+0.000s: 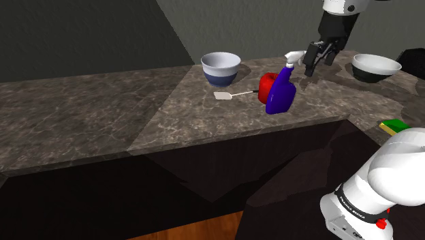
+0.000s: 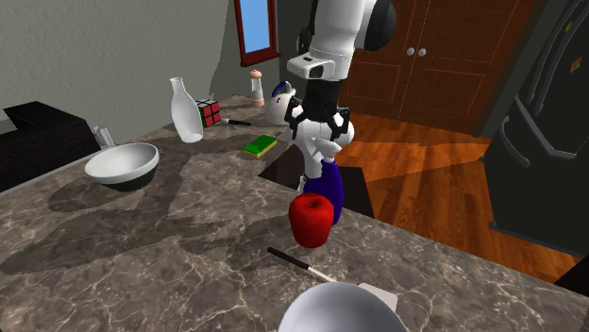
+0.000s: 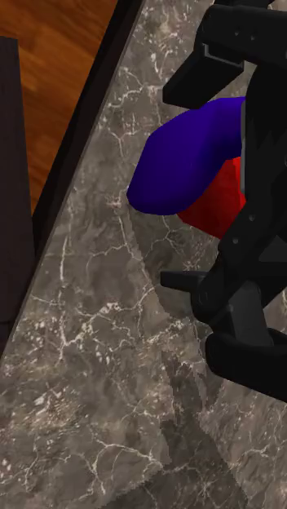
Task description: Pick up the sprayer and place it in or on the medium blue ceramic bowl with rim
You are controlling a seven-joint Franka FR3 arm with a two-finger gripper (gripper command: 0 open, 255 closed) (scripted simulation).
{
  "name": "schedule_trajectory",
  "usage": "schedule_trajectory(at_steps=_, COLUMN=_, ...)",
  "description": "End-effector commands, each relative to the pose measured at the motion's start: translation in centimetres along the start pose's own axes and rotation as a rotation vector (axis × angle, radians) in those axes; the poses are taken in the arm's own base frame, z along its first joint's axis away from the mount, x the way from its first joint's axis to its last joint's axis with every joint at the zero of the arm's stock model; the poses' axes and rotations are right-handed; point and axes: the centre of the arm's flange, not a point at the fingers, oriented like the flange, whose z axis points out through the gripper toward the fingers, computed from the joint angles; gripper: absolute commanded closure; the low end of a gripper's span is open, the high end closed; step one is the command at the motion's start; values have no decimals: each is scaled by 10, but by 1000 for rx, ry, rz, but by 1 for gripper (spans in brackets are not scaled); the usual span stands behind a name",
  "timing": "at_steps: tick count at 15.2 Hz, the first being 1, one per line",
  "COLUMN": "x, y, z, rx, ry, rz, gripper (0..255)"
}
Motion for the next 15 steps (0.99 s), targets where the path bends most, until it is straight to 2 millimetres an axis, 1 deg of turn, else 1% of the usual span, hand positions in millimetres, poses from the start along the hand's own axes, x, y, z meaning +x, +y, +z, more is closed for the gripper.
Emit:
schedule_trajectory(at_steps=1, x=0, y=0, z=0, rx=0, ry=0, rz=0, gripper=0)
schedule_trajectory(at_steps=3, x=-23, y=19, z=28, rx=37, ry=231, rz=-461, gripper=0)
schedule_trajectory(at_steps=4, x=-16, y=12, z=18, rx=30, ry=121, rz=-220, gripper=0)
schedule_trajectory(at_steps=5, x=-16, y=12, z=18, rx=30, ry=121, rz=-220, gripper=0)
schedule_trajectory(at_steps=6, x=-25, y=22, z=33, rx=47, ry=241, rz=-468, gripper=0)
schedule_trajectory(at_steps=7, x=-29, y=33, z=48, rx=63, ry=362, rz=-715, gripper=0)
schedule_trajectory(at_steps=8, x=-26, y=26, z=34, rx=65, ry=250, rz=-436, gripper=0)
schedule_trajectory(at_steps=9, x=-26, y=26, z=34, rx=65, ry=250, rz=-436, gripper=0)
schedule_trajectory(at_steps=10, x=-29, y=36, z=49, rx=74, ry=370, rz=-702, gripper=0)
schedule_trajectory(at_steps=11, x=-28, y=46, z=65, rx=83, ry=489, rz=-968, gripper=0)
schedule_trajectory(at_steps=12, x=-27, y=50, z=70, rx=85, ry=530, rz=-1059, gripper=0)
schedule_trajectory(at_steps=15, x=-21, y=45, z=84, rx=85, ry=530, rz=-1059, gripper=0)
